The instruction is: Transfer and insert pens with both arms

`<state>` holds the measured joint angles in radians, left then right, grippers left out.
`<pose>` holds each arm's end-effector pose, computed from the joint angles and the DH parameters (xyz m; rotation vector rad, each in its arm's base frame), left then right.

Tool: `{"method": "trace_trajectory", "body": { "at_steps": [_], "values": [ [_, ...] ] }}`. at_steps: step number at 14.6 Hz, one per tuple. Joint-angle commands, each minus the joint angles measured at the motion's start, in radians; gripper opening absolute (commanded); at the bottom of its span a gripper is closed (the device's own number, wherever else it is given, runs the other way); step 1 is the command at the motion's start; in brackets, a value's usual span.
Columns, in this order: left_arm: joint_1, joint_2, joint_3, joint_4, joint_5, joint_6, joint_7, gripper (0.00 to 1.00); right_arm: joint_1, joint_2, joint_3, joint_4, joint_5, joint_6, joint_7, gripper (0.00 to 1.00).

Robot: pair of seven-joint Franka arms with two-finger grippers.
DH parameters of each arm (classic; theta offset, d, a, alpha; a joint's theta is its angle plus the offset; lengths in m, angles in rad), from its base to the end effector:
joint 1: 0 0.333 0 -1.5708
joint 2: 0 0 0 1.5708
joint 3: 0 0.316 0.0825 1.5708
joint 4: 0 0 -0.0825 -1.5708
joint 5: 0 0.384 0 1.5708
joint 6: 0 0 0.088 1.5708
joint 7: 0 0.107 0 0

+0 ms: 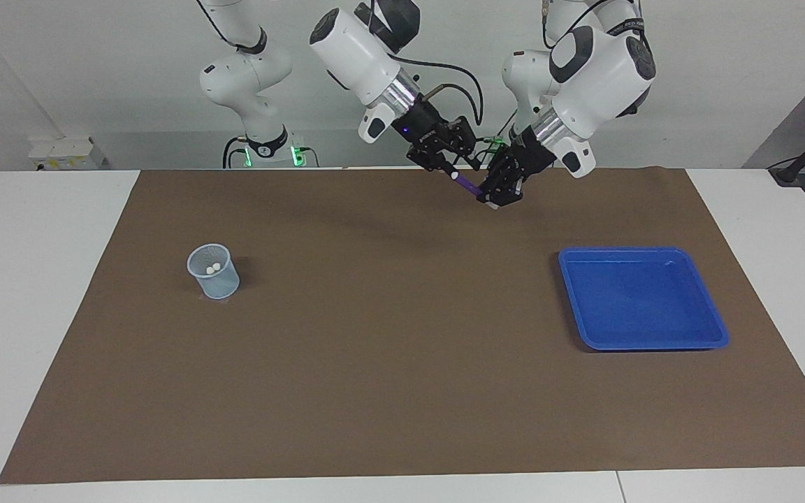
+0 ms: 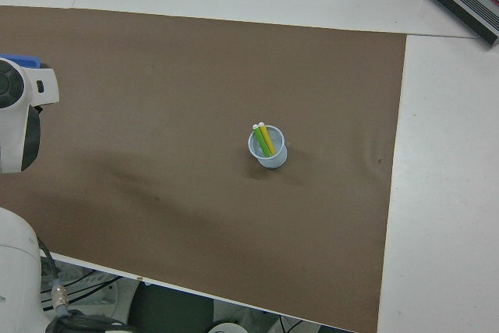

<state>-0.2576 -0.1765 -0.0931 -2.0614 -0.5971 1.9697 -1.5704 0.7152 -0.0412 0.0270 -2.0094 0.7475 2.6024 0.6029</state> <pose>0.4721 -0.2139 0.5288 2.0420 1.7808 -0.5512 0.4423 0.3870 0.5405 -2.2787 0.4484 -0.1410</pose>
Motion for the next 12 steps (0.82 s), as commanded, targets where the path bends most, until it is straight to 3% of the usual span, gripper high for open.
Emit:
{"method": "trace_trajectory", "body": {
  "at_steps": [1,3,9,12],
  "values": [
    [-0.018,-0.038,0.013,-0.039,-0.016,0.021,-0.014,0.00,-0.008,0.018,0.002,0.020,0.010,0.004,-0.012,0.43],
    [-0.017,-0.043,0.013,-0.039,-0.016,0.017,-0.014,0.00,-0.007,0.017,0.002,0.015,0.010,0.004,-0.011,0.35],
    [-0.017,-0.046,0.015,-0.039,-0.016,0.015,-0.016,0.00,-0.023,0.018,0.001,0.015,0.010,0.004,-0.017,0.28],
    [-0.017,-0.046,0.013,-0.039,-0.015,0.017,-0.017,0.00,-0.022,0.017,0.001,0.011,0.010,0.004,-0.017,0.15]
  ]
}}
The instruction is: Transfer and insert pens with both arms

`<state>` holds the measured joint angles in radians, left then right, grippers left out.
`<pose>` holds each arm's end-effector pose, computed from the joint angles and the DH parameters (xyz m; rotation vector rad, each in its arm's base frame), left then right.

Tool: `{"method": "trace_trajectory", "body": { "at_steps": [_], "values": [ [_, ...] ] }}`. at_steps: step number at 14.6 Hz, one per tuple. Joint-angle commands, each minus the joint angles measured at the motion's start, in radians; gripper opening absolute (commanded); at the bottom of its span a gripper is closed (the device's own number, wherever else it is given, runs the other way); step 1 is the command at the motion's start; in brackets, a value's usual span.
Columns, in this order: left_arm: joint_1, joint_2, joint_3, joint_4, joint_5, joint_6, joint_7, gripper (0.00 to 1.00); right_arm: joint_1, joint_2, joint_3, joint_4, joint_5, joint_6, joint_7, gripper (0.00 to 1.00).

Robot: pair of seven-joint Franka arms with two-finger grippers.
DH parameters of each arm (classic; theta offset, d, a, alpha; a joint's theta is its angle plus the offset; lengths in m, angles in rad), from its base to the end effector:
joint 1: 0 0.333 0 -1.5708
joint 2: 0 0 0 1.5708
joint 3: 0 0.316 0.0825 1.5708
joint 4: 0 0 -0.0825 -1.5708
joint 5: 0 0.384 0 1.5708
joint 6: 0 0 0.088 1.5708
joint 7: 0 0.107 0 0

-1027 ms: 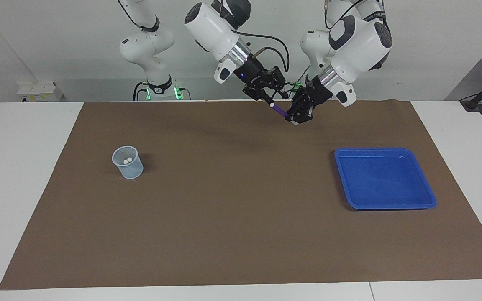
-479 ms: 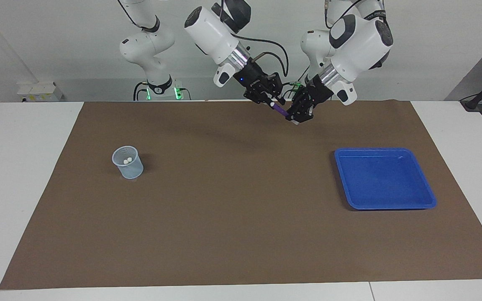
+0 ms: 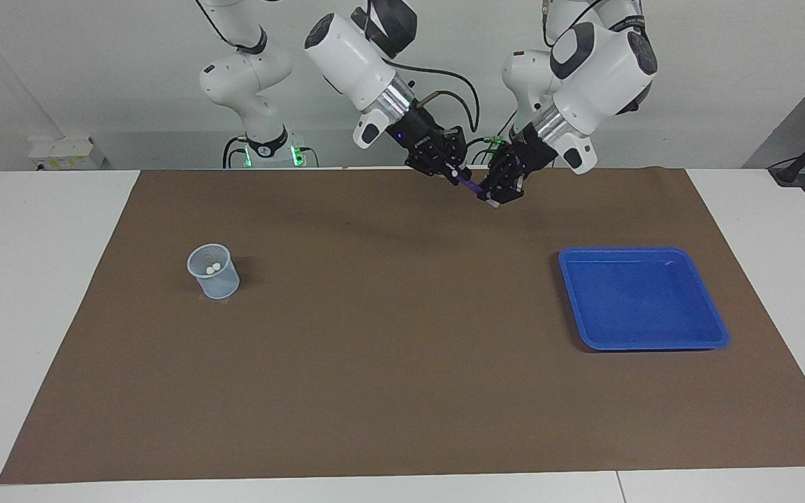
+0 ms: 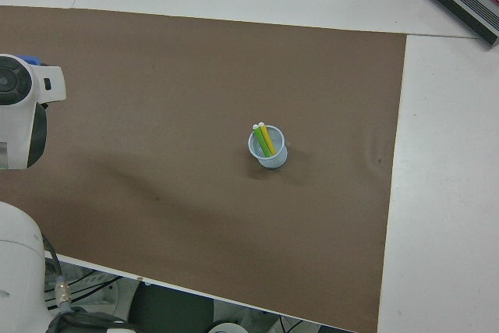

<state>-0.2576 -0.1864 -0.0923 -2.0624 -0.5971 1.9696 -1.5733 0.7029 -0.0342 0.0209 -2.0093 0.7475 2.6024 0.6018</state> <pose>0.4702 -0.2129 0.5334 2.0368 1.7785 -0.5442 0.4505 0.3797 0.5364 -2.2804 0.4711 -0.1458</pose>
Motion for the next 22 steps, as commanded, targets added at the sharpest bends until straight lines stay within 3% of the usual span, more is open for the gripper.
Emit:
{"method": "trace_trajectory", "body": {
  "at_steps": [1,2,7,8,9,13,18,22],
  "values": [
    [-0.015,-0.036,0.014,-0.038,-0.016,0.018,-0.014,0.00,-0.010,0.010,0.007,0.009,0.010,0.004,-0.016,0.08],
    [-0.015,-0.036,0.013,-0.038,-0.016,0.017,-0.014,0.00,-0.010,0.010,0.007,0.009,0.012,0.004,-0.016,0.00],
    [-0.014,-0.036,0.014,-0.038,-0.015,0.015,-0.002,0.00,-0.010,0.008,0.007,0.008,0.012,0.001,-0.014,0.00],
    [-0.014,-0.036,0.014,-0.038,-0.013,0.018,0.016,0.61,-0.010,0.008,0.007,0.007,0.012,-0.001,-0.016,0.00],
    [-0.012,-0.036,0.014,-0.038,-0.013,0.018,0.024,1.00,-0.010,0.008,0.008,0.007,0.012,-0.002,-0.016,0.00],
    [-0.009,-0.036,0.016,-0.038,-0.013,0.015,0.038,1.00,-0.026,0.007,0.005,0.009,-0.008,-0.056,-0.037,0.00],
    [0.017,-0.038,0.023,-0.036,-0.009,-0.018,0.212,1.00,-0.135,-0.009,0.001,0.017,-0.178,-0.339,-0.267,0.00],
    [0.155,-0.047,0.025,-0.038,0.025,-0.110,0.512,1.00,-0.226,-0.047,-0.003,0.053,-0.348,-0.624,-0.413,0.00]
  ]
}}
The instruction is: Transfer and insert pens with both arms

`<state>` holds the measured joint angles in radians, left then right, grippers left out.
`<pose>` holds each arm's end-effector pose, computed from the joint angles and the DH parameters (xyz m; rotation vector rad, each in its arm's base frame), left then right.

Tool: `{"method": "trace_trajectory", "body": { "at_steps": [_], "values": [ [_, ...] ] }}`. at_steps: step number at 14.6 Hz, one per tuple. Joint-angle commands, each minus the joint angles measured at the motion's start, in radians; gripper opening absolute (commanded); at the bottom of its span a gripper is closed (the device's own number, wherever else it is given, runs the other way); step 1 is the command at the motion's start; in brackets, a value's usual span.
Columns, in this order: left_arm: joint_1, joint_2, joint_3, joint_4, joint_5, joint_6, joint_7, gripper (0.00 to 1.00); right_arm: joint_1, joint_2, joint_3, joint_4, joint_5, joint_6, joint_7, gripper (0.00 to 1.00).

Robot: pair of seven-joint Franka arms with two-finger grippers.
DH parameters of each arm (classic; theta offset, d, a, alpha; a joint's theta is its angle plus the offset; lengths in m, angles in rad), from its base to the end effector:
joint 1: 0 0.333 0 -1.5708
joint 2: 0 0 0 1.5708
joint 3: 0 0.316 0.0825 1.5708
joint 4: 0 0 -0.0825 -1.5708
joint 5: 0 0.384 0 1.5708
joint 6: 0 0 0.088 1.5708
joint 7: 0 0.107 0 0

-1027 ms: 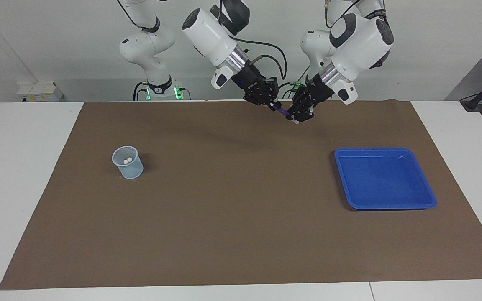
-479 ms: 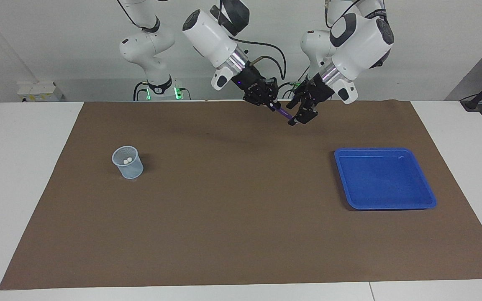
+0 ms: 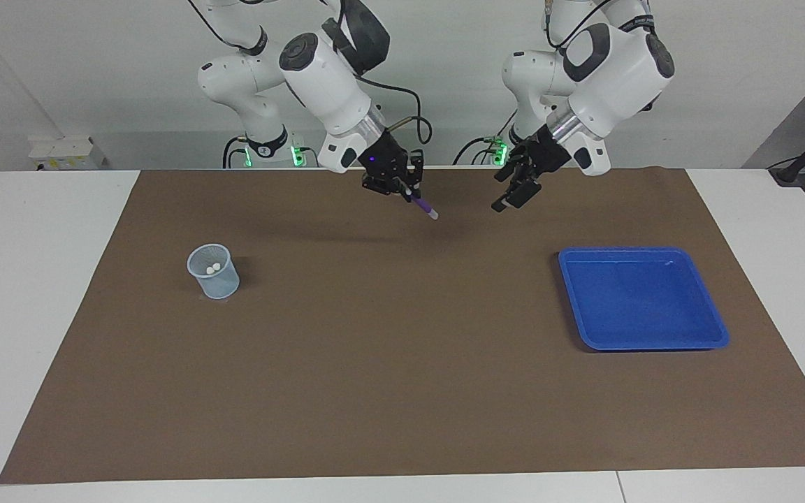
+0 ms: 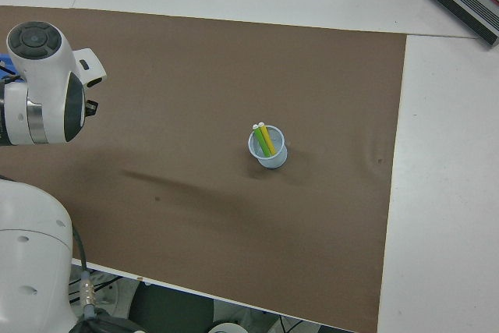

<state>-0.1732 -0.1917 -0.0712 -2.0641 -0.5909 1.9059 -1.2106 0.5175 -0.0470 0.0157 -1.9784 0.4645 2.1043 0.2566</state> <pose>0.4820 -0.1637 0.5305 2.2380 1.4615 -0.4641 0.4739 0.3045 0.5086 -2.6889 -0.0970 0.0059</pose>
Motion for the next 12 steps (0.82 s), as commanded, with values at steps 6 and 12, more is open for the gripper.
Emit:
{"method": "trace_trajectory", "body": {
  "at_steps": [6,12],
  "values": [
    [0.300,-0.048,0.004,-0.017,0.244,-0.145,0.745,1.00,-0.175,-0.070,0.001,0.050,-0.404,-0.464,-0.470,0.00],
    [0.327,-0.011,0.002,0.074,0.417,-0.151,0.950,1.00,-0.298,-0.086,0.000,0.041,-0.650,-0.544,-0.909,0.00]
  ]
}}
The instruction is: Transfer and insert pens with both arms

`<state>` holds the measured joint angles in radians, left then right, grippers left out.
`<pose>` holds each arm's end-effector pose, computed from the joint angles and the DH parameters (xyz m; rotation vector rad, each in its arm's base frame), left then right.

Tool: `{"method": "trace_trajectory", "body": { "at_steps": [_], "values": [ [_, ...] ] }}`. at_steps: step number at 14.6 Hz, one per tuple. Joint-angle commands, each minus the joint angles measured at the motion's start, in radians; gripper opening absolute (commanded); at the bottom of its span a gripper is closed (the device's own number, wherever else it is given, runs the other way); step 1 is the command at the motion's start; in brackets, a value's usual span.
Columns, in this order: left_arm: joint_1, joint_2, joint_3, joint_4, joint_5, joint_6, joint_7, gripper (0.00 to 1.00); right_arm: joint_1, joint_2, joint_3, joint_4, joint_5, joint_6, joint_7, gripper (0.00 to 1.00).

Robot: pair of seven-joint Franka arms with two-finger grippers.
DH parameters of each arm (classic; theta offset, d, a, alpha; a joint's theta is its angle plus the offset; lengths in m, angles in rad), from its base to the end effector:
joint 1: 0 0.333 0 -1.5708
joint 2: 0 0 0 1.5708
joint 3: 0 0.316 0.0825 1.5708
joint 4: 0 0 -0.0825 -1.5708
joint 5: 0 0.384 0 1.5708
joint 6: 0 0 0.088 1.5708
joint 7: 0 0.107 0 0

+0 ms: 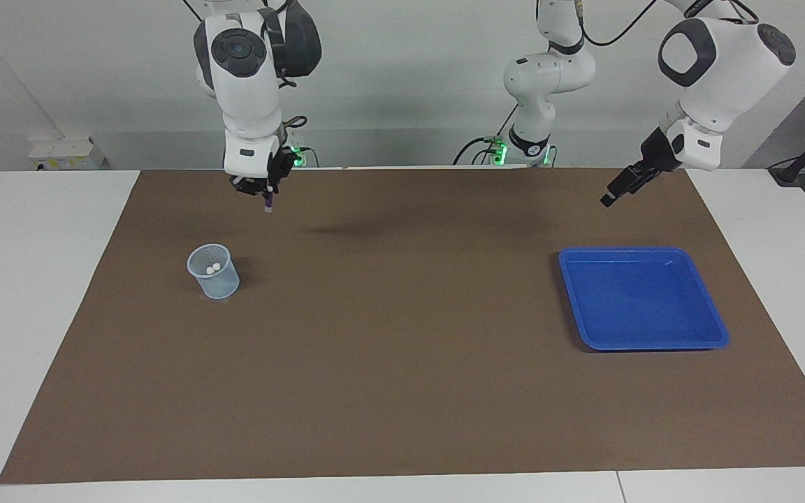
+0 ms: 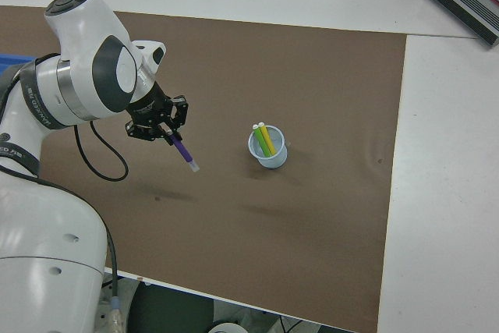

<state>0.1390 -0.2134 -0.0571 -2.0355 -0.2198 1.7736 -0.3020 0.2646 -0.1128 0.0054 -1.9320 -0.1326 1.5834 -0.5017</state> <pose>0.4895 0.0193 0.5342 2.8748 0.6356 -0.1036 0.4853 0.1199 0.5181 2.7825 1.1584 -0.3778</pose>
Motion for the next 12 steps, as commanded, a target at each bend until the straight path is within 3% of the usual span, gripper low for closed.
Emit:
{"method": "trace_trajectory", "body": {
  "at_steps": [1,3,6,9,12],
  "values": [
    [0.014,0.022,-0.012,0.067,0.059,-0.019,0.041,1.00,-0.062,-0.019,0.010,-0.005,-0.083,-0.014,-0.231,0.00],
    [0.010,0.032,-0.012,0.101,0.077,-0.016,0.038,1.00,-0.086,-0.016,0.010,-0.011,-0.137,0.041,-0.332,0.00],
    [-0.004,0.035,-0.018,0.126,0.121,0.001,0.040,1.00,-0.178,-0.024,0.010,-0.102,-0.128,0.244,-0.464,0.00],
    [-0.032,0.058,-0.020,0.184,0.135,-0.005,0.044,1.00,-0.212,-0.045,0.010,-0.172,-0.118,0.334,-0.465,0.00],
    [-0.056,0.127,-0.017,0.325,0.135,-0.063,0.046,1.00,-0.211,-0.041,0.010,-0.218,-0.062,0.394,-0.419,0.00]
  ]
}}
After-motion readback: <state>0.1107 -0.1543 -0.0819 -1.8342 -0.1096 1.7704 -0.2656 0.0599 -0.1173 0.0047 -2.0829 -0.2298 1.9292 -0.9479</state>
